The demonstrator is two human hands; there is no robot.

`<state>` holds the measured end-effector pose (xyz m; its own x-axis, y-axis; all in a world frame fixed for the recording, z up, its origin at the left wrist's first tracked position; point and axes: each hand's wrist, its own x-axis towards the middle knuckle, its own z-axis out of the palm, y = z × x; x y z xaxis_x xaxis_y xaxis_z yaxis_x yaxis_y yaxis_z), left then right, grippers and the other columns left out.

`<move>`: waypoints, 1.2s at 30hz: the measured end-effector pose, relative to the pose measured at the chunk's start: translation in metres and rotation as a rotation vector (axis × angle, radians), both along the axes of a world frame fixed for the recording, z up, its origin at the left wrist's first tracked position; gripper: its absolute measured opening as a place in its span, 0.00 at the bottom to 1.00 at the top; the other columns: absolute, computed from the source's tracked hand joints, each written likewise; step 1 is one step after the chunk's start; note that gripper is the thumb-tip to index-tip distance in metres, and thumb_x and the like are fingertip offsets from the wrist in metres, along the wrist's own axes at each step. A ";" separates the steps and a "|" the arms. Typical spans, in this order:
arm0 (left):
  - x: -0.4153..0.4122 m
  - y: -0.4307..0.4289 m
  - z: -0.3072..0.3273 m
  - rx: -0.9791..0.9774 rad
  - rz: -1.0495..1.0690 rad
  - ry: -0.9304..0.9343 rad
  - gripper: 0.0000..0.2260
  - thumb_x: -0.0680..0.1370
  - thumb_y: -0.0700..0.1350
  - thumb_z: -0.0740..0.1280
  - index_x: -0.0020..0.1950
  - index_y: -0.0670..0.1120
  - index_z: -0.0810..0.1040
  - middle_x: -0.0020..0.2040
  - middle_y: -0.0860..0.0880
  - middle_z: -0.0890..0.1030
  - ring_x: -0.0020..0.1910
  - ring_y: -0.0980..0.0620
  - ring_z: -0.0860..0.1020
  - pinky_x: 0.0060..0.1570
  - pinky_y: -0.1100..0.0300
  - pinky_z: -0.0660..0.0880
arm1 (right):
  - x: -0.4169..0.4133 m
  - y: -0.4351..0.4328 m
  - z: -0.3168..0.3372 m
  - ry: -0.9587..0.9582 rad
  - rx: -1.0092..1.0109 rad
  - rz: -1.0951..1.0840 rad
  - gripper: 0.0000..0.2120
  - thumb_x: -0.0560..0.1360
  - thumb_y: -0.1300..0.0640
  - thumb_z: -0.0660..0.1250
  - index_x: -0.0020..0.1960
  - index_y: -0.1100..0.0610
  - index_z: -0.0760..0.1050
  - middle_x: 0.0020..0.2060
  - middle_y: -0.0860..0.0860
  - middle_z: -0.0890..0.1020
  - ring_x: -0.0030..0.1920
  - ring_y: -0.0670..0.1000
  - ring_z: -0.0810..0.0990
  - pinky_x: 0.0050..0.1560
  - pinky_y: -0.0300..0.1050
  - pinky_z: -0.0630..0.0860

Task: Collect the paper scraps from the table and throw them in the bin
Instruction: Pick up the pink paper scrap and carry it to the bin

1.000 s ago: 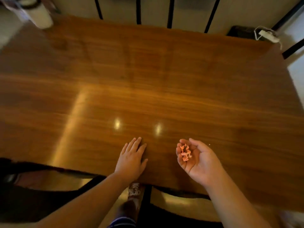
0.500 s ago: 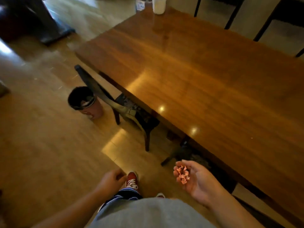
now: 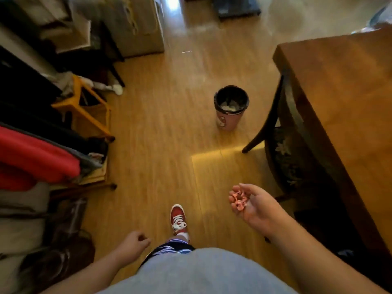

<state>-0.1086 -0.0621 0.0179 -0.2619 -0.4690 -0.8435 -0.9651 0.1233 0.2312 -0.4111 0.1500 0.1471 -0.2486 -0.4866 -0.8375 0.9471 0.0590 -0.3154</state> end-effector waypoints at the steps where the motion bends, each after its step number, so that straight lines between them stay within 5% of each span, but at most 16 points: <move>1: 0.012 -0.017 -0.005 -0.003 0.022 -0.016 0.07 0.77 0.50 0.67 0.45 0.47 0.78 0.41 0.48 0.81 0.39 0.51 0.78 0.40 0.58 0.74 | -0.002 -0.029 0.000 0.008 0.001 0.027 0.07 0.76 0.58 0.63 0.50 0.62 0.74 0.34 0.56 0.80 0.34 0.52 0.81 0.32 0.42 0.79; 11: 0.010 -0.193 -0.021 -0.031 0.084 -0.019 0.09 0.75 0.53 0.68 0.39 0.49 0.76 0.36 0.49 0.81 0.36 0.51 0.79 0.38 0.57 0.74 | -0.030 -0.217 -0.016 0.016 0.044 0.074 0.10 0.76 0.57 0.63 0.52 0.62 0.75 0.38 0.57 0.80 0.37 0.53 0.82 0.34 0.42 0.80; 15: -0.038 -0.244 -0.015 -0.026 0.110 0.063 0.09 0.75 0.51 0.69 0.40 0.47 0.77 0.39 0.47 0.82 0.41 0.47 0.80 0.43 0.54 0.76 | -0.061 -0.243 -0.023 0.021 0.116 0.045 0.16 0.75 0.51 0.66 0.55 0.63 0.75 0.39 0.58 0.81 0.37 0.54 0.82 0.34 0.44 0.81; 25: -0.223 -0.345 0.009 -0.025 0.099 0.272 0.08 0.77 0.55 0.65 0.50 0.53 0.78 0.46 0.52 0.82 0.46 0.53 0.81 0.48 0.53 0.79 | -0.176 -0.311 -0.050 0.021 0.222 0.032 0.19 0.75 0.49 0.67 0.58 0.63 0.75 0.40 0.59 0.81 0.37 0.54 0.83 0.33 0.46 0.81; 36: -0.301 -0.434 0.027 -0.078 0.219 0.157 0.03 0.77 0.51 0.66 0.46 0.53 0.77 0.44 0.53 0.82 0.44 0.55 0.80 0.38 0.61 0.74 | -0.324 -0.478 -0.039 0.057 0.119 0.114 0.18 0.77 0.51 0.65 0.59 0.64 0.74 0.42 0.58 0.78 0.41 0.54 0.80 0.40 0.45 0.79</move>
<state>-0.4095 -0.4958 0.0452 -0.2713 -0.5908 -0.7598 -0.9240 -0.0612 0.3776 -0.7354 -0.3284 0.1084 -0.2461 -0.4123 -0.8772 0.9131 0.2049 -0.3525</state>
